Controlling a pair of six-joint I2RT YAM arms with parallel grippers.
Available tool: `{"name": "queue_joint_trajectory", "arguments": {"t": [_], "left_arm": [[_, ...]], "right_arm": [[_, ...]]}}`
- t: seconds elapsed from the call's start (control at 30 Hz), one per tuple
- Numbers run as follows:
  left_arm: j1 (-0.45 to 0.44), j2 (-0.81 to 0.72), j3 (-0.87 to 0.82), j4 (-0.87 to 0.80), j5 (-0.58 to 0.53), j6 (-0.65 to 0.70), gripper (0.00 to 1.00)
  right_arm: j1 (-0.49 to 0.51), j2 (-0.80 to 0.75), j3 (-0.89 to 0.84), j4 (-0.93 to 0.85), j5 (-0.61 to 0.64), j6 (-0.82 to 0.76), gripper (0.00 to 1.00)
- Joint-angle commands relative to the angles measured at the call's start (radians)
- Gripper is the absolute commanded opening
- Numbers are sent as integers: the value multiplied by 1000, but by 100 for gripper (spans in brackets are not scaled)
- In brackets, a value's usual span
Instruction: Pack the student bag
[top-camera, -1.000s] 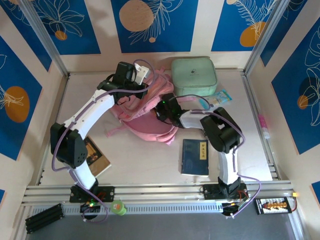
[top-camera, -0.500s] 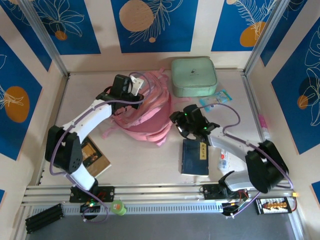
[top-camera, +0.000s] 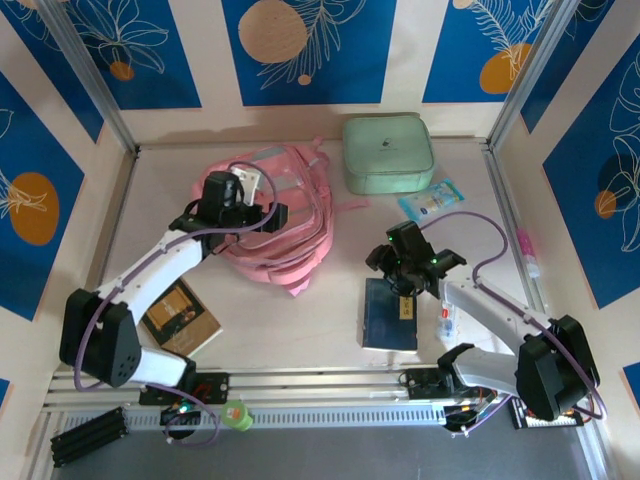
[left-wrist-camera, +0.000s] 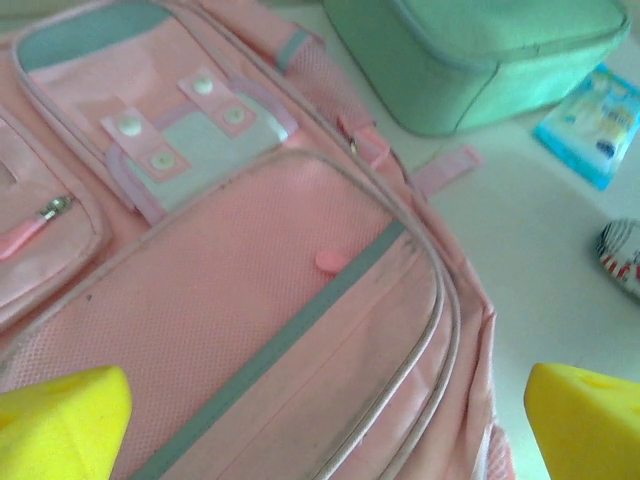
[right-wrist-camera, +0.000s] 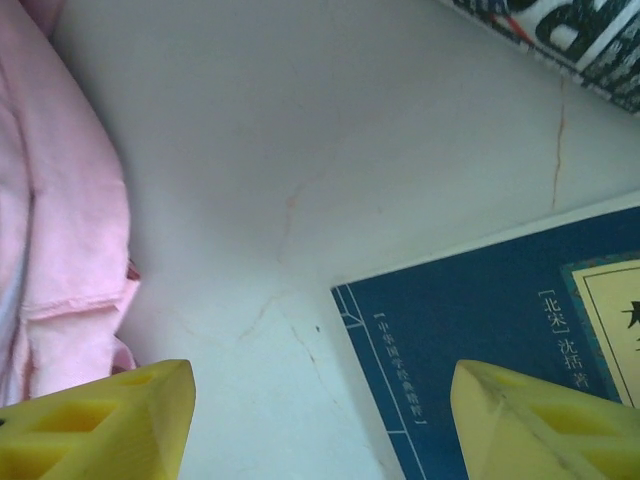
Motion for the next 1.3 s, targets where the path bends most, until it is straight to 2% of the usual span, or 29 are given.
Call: {"name": "queue_joint_trajectory", "arguments": {"t": [0.0,0.2,0.37,0.57,0.77,0.87,1.0,1.27], "left_arm": [[18,-30,2,85,-33,-87,100],[21,-28,33,12,-38,-97,100],[21,-17,49,-39,33,-74,100],[14,-14,22,-23,126,-116,100],[-36,11,11,-15,153,-187,100],[-76,39,12,-9,157,-247,100],[-153,89,11,10,165,-347,100],[-318,196,16,63,176,-476,100]], "right_arm": [[-1,43,-32,-8,-99,-27,69],[18,115,-38,48,-116,9,68],[16,173,-36,85,-111,27,68],[16,266,-27,191,-132,72,67],[14,380,8,312,-163,134,66],[6,429,58,345,-189,117,64],[-9,395,138,256,-186,25,63],[-80,108,95,-74,-35,-183,63]]}}
